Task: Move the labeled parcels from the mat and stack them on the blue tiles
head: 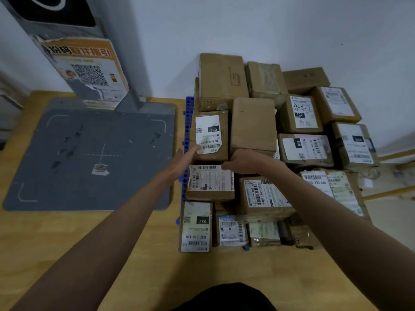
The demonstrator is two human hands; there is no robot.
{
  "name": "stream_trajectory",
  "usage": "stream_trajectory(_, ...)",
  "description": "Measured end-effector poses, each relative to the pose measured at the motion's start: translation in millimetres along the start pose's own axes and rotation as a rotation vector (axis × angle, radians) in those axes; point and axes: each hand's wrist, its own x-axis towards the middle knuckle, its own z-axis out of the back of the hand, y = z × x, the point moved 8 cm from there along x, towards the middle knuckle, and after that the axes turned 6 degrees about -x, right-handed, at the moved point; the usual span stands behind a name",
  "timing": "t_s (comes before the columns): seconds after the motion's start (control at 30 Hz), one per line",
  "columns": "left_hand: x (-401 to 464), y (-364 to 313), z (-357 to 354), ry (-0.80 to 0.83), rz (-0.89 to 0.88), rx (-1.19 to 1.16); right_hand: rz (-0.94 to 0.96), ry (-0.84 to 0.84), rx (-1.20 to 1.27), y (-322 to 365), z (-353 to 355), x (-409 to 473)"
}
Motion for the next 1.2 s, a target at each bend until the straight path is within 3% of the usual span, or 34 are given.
stream_trajectory(0.2,-14.6,-37.2,15.0,-0.114,-0.078,0.166,0.025,-0.103,0.071,-5.8,23.9,-27.4)
stream_trajectory(0.37,-43.1,-90.5,3.8,-0.206,-0.415,0.367,0.014,-0.204,0.161,-24.0,39.2,-62.4)
stream_trajectory(0.43,-49.9,-102.0,-6.7,-0.258,-0.448,0.488,0.001,-0.255,0.167,-37.1,41.0,-81.0)
stream_trajectory(0.6,-71.9,-122.5,-68.9,-0.165,-0.528,0.592,-0.071,-0.328,0.180,-84.5,31.5,-124.7)
stream_trajectory(0.77,-94.9,-119.9,-139.3,-0.017,-0.532,0.695,-0.128,-0.318,0.214,-139.6,14.7,-154.7)
stream_trajectory(0.93,-112.2,-96.9,-177.5,0.091,-0.439,0.872,-0.058,-0.272,0.264,-175.2,2.7,-166.2)
stream_trajectory(1.2,-128.5,-103.2,-231.3,-0.028,-0.358,1.019,0.113,-0.252,0.219,-212.0,7.7,-184.1)
